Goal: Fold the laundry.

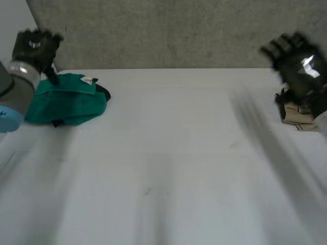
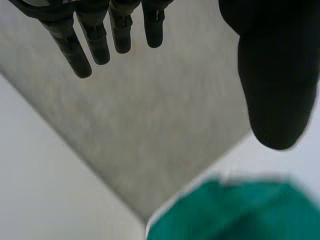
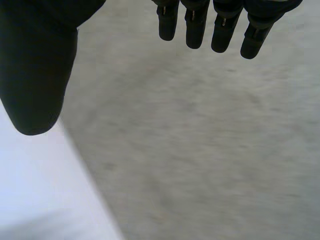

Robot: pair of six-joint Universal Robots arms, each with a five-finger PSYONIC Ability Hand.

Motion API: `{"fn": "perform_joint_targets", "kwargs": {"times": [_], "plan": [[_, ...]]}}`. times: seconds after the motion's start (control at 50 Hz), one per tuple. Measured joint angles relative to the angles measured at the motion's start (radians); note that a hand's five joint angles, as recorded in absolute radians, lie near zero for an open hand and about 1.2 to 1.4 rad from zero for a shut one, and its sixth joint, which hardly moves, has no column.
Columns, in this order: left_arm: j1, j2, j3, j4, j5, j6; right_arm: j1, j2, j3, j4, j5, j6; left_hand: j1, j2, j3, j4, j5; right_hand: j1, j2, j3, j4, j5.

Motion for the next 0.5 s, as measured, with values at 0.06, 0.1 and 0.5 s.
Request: {"fn": "perform_joint_targets", "kwargs": {"times": [0.06,0.1,0.5], "plan": [[0.061,-0.108,0.040,0.025,0.064,0.049,0.036,0.013,0.031,0.072,0.003,-0.044,0.002,0.002,0.001,0.002,0.000,0.000,0.000,0.000,0.000,0.000],[0.093,-0.187,0.076,0.042,0.115,0.072,0.053,0.028,0.044,0.134,0.013,-0.080,0.002,0.002,0.002,0.002,0.003,0.000,0.000,0.000,0.000,0.000],[0.086,-0.396,0.250,0.073,0.158,0.066,0.045,0.087,0.089,0.283,0.073,-0.174,0.972,0.987,0.978,0.993,0.931,0.000,0.000,0.000,0.000,0.000]]}}
